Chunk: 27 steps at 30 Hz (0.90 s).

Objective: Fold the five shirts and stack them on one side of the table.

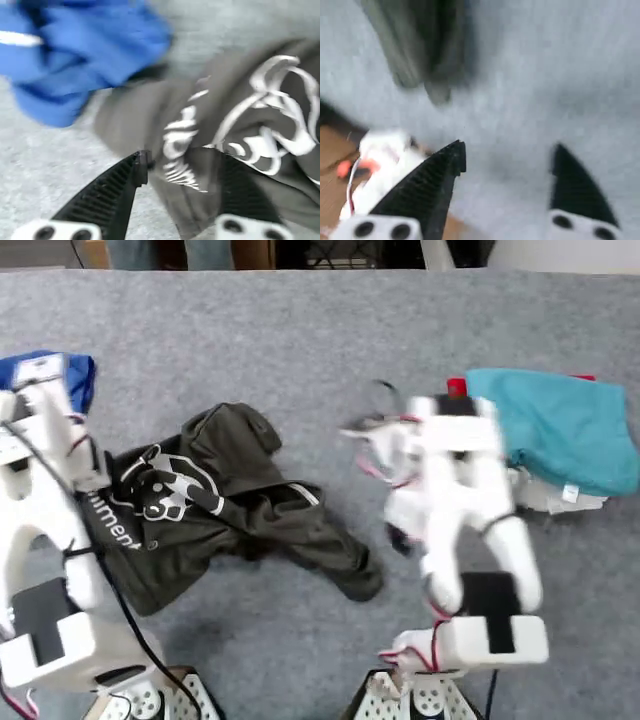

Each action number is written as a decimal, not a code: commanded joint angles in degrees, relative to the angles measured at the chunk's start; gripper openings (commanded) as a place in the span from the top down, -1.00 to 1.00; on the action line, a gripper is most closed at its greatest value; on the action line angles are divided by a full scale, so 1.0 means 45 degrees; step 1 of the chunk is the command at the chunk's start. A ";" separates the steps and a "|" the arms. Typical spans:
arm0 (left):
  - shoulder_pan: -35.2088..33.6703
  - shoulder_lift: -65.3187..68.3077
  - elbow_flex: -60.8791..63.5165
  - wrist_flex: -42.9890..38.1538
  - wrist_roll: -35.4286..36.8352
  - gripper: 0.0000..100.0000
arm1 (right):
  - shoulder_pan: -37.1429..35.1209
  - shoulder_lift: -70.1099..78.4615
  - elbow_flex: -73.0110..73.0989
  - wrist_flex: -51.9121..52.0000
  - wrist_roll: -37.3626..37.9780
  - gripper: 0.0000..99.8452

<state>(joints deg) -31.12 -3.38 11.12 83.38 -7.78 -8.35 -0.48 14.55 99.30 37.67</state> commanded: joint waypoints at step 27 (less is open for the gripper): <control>-0.2002 -0.4278 0.4835 -0.2227 -0.0254 0.43 | -0.2891 1.5443 -2.0816 0.0430 -0.5177 0.97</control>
<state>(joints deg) -40.00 -20.62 33.01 74.68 -9.36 -27.25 70.29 -75.91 100.70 14.90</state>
